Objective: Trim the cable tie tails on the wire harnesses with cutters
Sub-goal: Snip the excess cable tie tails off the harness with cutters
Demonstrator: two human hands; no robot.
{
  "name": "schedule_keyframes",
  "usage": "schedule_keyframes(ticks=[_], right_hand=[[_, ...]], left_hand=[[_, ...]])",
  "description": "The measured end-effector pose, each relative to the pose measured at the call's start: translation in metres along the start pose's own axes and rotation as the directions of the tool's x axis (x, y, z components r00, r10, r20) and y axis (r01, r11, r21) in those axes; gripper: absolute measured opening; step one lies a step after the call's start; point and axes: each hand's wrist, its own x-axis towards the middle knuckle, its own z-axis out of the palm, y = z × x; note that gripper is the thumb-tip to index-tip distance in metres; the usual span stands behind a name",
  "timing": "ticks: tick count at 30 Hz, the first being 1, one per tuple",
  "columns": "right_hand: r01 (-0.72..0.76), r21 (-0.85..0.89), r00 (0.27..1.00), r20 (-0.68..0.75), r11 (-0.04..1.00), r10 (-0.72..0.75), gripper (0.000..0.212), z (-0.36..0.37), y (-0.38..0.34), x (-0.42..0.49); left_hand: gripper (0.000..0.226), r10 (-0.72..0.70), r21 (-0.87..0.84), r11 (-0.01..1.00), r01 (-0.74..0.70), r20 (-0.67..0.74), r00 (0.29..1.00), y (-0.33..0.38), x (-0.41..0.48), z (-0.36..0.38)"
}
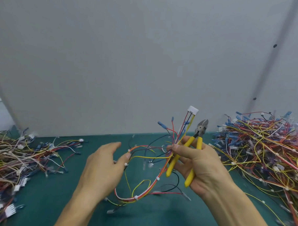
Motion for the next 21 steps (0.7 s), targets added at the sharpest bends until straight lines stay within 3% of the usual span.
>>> schedule_keyframes(ticks=[5,11,13,16,18,21], right_hand=[[0.015,-0.035,0.997,-0.078,0.999,-0.017,0.031,0.001,0.001,-0.001],[-0.087,0.045,0.996,0.01,0.995,0.087,0.02,0.01,0.001,-0.011],[-0.133,0.005,0.989,0.07,0.991,0.132,0.021,0.01,-0.001,-0.015],[-0.129,-0.067,0.97,0.199,0.989,0.14,0.03,0.013,-0.007,-0.022],[-0.118,-0.113,0.942,0.301,0.987,0.147,0.033,0.015,-0.011,-0.026],[-0.102,-0.171,0.926,0.343,0.98,0.157,0.033,0.013,-0.014,-0.026]], left_hand=[[0.018,0.217,-0.205,0.936,-0.288,-0.31,0.926,0.023,-0.008,-0.009],[0.015,0.463,-0.218,0.837,-0.502,-0.209,0.862,0.049,-0.03,0.0],[0.018,0.441,-0.204,0.857,-0.473,-0.183,0.879,0.048,-0.031,0.004],[0.02,0.266,-0.317,0.893,-0.319,-0.199,0.943,0.046,-0.029,0.003],[0.022,0.136,-0.436,0.879,-0.192,-0.157,0.978,0.043,-0.025,0.001],[0.021,0.075,-0.531,0.842,-0.094,-0.056,0.996,0.035,-0.018,-0.005]])
